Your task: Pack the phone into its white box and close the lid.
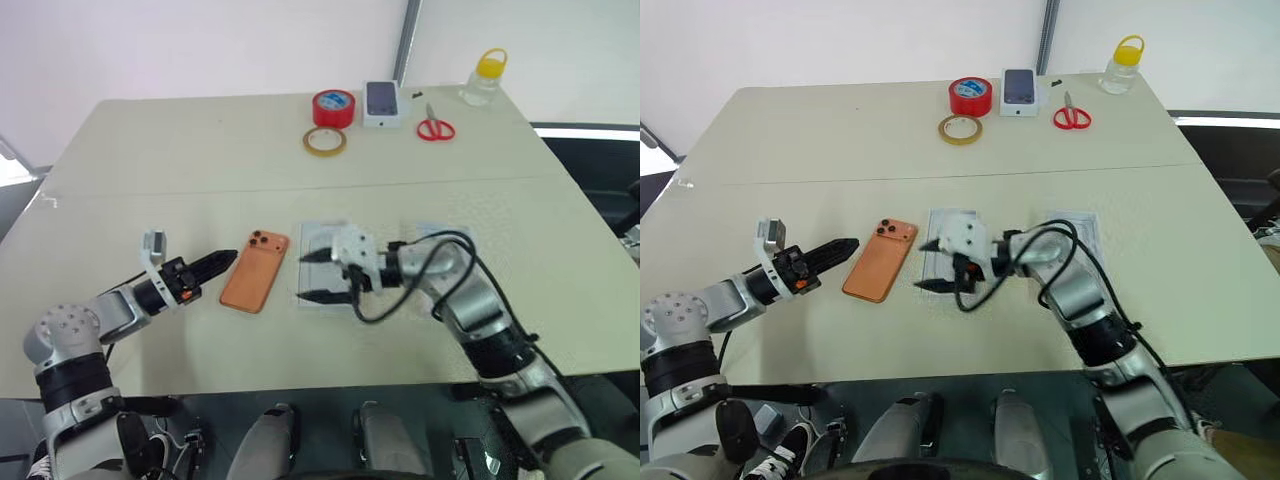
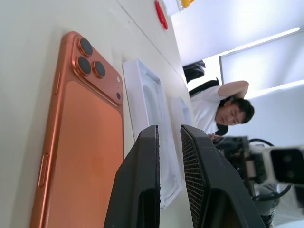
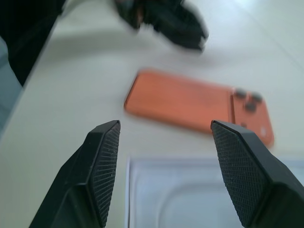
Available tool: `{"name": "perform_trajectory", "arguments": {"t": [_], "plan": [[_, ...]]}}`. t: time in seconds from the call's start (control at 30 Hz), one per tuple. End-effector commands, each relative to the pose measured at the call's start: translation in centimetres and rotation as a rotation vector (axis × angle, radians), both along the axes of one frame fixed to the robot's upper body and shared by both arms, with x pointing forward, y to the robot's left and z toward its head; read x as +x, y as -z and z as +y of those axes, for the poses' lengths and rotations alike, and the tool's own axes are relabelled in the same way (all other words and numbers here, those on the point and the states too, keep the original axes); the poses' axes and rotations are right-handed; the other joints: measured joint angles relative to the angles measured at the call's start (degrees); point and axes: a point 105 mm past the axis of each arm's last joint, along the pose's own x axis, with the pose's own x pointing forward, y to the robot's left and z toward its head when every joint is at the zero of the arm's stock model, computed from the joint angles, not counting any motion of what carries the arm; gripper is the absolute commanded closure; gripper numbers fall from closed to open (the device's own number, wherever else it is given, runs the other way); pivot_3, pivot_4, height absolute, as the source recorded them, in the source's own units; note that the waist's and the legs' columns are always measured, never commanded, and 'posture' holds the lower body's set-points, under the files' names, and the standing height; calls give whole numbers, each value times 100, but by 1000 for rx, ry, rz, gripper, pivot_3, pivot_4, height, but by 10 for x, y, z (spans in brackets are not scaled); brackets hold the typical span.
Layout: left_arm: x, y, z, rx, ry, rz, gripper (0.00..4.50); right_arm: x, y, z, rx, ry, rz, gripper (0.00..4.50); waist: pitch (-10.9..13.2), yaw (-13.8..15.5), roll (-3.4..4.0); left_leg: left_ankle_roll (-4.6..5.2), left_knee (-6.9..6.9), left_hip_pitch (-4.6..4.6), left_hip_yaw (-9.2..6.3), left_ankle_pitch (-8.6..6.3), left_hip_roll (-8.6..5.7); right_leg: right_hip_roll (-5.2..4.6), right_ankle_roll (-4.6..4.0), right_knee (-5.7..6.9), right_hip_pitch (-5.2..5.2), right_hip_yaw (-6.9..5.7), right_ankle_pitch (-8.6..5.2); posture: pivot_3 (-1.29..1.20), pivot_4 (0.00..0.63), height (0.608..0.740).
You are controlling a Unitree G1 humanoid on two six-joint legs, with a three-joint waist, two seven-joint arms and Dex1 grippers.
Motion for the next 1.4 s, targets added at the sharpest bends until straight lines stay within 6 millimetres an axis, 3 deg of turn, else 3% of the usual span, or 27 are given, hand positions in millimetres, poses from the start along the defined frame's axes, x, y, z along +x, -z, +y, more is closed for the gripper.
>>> {"name": "perform_trajectory", "arguments": {"t": [0.03, 0.2, 0.3, 0.43, 0.47, 0.57, 0.7, 0.73, 0.9, 1.13, 1.4], "plan": [[-2, 3, -1, 11, 26, 38, 3718, 13, -20, 17, 62, 51, -48, 1187, 0, -7, 0, -4, -1, 1, 1, 2, 2, 2, -2, 4, -3, 2, 1, 0, 150, 740], [20, 4, 26, 269, -148, -91, 3718, 18, -26, 31, 82, 64, -110, 1187, 1, 45, -4, -20, -3, 0, 1, 12, 3, 3, -4, -2, -7, 1, 2, 0, 150, 740], [31, -6, 43, 327, -214, -151, 2428, 22, -24, 36, 88, 92, -121, 1126, 3, 85, -11, -23, -3, 0, 0, 13, 2, 2, -5, -12, -17, -2, 3, 0, 150, 740], [34, -11, 45, 419, -178, -203, 401, 23, -16, 50, 67, 106, -146, 1126, 5, 92, -13, -19, -7, 0, 0, 11, -1, -2, -5, -17, -19, -1, 3, 0, 150, 740], [34, -9, 43, 431, -157, -204, 401, 23, -13, 53, 47, 105, -159, 1126, 5, 89, -13, -19, -8, 0, 0, 11, -2, -3, -5, -17, -19, -1, 3, 0, 150, 740], [31, 1, 34, 437, -86, -176, 337, 23, -10, 65, 81, 119, -83, 2042, 5, 67, -13, -19, -9, 0, 0, 11, -2, -1, -5, -14, -19, -1, 3, 0, 150, 740], [27, 6, 26, 415, -11, -143, 337, 30, -2, 68, 6, 136, -129, 4102, 6, 24, -14, -18, -9, 0, 0, 11, 0, 1, -6, -7, -18, 1, 3, 0, 150, 740], [28, 8, 26, 425, -3, -142, 337, 31, 0, 68, -18, 135, -147, 4442, 6, 27, -14, -18, -9, 0, -1, 11, 0, 3, -6, -6, -22, -1, 3, 0, 150, 740], [27, 15, 21, 452, 58, -137, 337, 31, 16, 65, -170, 119, -189, 4442, 6, 28, -14, -17, -9, 1, -1, 11, -1, 3, -6, -6, -27, -1, 3, 0, 150, 740], [18, 25, 9, 455, 190, -77, 337, 33, 19, 73, -228, 164, -164, 4442, 6, 29, -13, -16, -9, 1, -1, 10, -1, 3, -6, -5, -25, -1, 3, 0, 150, 740], [9, 52, -4, 499, 319, 60, 337, 36, 28, 74, -310, 161, -196, 4442, -10, 36, 0, -15, -9, 10, -1, 10, -4, 1, -5, -6, -15, -1, 3, 0, 150, 740]]}}
